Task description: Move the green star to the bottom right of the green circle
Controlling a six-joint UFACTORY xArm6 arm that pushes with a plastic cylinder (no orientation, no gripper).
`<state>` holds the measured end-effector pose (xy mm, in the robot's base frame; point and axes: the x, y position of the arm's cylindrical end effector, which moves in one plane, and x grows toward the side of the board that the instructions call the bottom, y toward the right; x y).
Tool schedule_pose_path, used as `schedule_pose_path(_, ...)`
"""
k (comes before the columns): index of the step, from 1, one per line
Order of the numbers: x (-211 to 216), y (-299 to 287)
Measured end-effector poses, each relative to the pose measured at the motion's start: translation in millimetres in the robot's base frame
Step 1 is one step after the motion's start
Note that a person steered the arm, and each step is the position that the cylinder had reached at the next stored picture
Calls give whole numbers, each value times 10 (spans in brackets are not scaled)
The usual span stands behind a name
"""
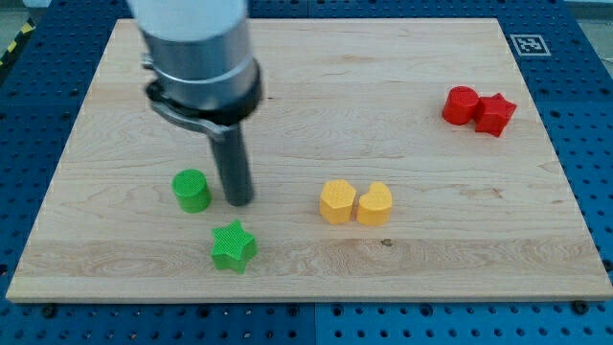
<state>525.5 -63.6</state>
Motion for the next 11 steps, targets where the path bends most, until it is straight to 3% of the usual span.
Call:
schedule_pose_path(1, 362, 319)
schedule_pose_path(4, 546, 591)
schedule_pose_path(6, 932, 640)
schedule_pose_path(11, 837, 49)
